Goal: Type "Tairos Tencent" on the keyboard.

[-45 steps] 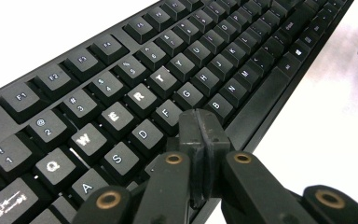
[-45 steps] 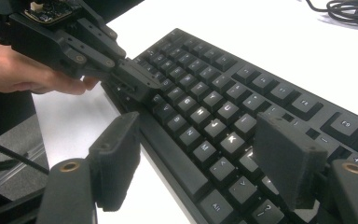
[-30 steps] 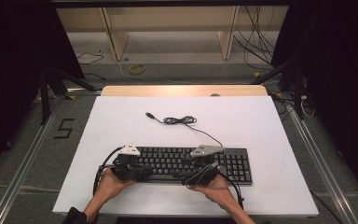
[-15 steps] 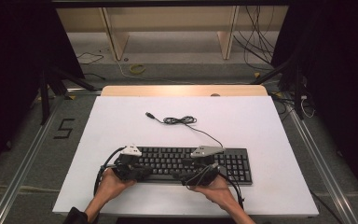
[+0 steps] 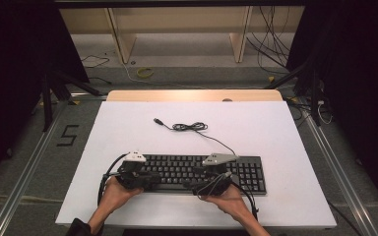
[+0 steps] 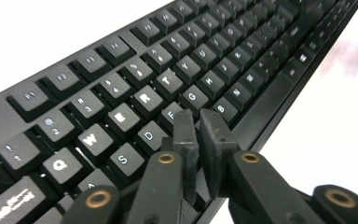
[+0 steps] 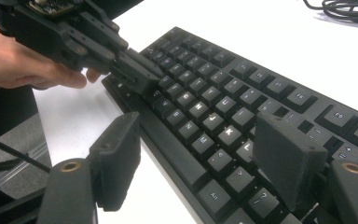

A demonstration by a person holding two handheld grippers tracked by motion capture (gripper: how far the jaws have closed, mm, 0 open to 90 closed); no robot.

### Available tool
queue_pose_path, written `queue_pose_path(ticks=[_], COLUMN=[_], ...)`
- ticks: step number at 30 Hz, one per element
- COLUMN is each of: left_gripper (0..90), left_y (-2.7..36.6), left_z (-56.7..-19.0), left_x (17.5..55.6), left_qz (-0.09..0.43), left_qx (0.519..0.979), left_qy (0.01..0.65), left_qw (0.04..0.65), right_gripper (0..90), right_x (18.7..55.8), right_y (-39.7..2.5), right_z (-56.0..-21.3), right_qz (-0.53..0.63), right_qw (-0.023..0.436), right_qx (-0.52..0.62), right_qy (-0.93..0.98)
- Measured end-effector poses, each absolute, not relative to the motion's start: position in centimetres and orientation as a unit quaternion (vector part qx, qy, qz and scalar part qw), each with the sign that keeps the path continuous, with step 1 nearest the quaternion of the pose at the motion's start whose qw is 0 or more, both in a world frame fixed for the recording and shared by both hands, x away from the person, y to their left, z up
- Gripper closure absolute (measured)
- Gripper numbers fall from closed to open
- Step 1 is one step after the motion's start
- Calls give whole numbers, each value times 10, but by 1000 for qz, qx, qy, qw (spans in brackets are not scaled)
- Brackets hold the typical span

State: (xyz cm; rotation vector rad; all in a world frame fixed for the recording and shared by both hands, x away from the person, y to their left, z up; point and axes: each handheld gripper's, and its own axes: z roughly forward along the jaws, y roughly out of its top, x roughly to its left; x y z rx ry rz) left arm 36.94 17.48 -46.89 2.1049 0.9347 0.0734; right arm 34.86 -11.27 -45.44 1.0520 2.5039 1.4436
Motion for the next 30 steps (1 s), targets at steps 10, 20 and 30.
queue_pose_path(ticks=[10, 20, 30], left_gripper=[668, 455, 325], left_y=[183, 188, 194], left_z=[-463, -459, -457], left_x=[371, 374, 377], left_qz=[37, 50, 56], left_qx=[815, 796, 778], left_qy=[381, 406, 427], left_qw=[435, 446, 457], right_gripper=[330, 329, 327], right_x=[349, 349, 349], right_y=[-113, -113, -113], right_z=[-454, -455, -454], right_qz=[471, 471, 473], right_qw=[34, 33, 34], right_qx=[342, 342, 342], right_qy=[813, 812, 811])
